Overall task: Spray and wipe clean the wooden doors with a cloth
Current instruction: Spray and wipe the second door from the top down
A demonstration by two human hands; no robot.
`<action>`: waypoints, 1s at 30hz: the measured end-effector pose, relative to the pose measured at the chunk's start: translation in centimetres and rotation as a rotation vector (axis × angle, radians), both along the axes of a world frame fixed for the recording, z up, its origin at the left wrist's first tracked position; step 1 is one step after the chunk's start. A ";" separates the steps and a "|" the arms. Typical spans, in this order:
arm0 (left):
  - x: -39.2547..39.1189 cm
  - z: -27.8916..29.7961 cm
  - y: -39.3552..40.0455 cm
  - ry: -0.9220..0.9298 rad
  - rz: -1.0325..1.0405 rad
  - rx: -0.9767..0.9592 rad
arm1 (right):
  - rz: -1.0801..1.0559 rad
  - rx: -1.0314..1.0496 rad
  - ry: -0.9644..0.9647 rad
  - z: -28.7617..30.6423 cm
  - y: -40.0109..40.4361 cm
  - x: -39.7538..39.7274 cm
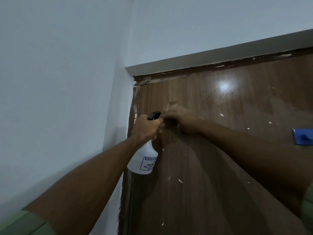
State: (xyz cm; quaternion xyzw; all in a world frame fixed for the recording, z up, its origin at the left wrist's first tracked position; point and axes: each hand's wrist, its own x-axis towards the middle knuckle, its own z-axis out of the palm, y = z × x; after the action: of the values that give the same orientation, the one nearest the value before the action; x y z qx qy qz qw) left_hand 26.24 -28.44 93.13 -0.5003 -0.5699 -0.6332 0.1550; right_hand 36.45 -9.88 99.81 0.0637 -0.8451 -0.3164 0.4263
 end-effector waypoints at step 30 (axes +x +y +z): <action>5.2 0.0 4.7 0.066 -0.007 0.094 | -0.086 -0.217 -0.220 -5.6 0.3 7.7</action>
State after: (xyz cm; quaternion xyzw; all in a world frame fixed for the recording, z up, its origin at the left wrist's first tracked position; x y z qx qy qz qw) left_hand 31.41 -23.77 93.14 -0.5150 -0.5323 -0.6431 0.1945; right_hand 44.11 -9.54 94.24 0.0150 -0.9178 -0.2323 0.3217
